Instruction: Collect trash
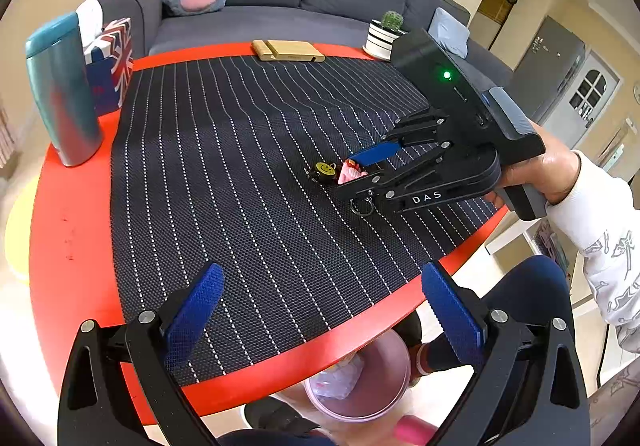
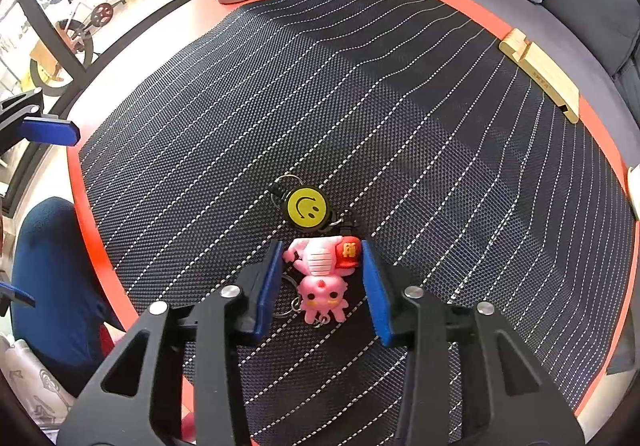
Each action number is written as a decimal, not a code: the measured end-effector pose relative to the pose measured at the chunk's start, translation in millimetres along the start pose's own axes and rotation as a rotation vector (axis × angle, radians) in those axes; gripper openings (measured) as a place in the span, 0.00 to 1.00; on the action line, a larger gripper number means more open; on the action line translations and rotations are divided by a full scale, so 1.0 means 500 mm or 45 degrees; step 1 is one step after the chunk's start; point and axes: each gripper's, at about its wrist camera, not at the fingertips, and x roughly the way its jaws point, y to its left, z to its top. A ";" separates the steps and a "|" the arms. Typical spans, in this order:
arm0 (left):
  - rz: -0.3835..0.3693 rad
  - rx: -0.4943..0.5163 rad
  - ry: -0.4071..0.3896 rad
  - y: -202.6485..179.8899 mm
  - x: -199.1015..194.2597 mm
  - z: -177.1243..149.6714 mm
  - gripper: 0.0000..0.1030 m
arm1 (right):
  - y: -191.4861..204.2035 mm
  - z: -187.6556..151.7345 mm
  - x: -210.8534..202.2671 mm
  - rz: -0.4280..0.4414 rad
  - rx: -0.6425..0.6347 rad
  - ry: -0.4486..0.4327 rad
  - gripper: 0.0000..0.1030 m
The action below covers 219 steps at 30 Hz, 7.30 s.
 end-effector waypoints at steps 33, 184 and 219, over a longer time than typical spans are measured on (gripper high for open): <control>0.023 0.285 0.094 -0.066 0.104 0.141 0.93 | -0.082 -0.091 -0.200 0.071 0.215 -0.305 0.36; -0.050 0.238 0.041 -0.213 -0.073 -0.080 0.93 | 0.148 -0.408 -0.335 0.035 0.352 -0.428 0.97; 0.106 0.106 -0.186 -0.110 -0.085 0.108 0.94 | 0.029 -0.224 -0.396 -0.226 0.420 -0.605 0.97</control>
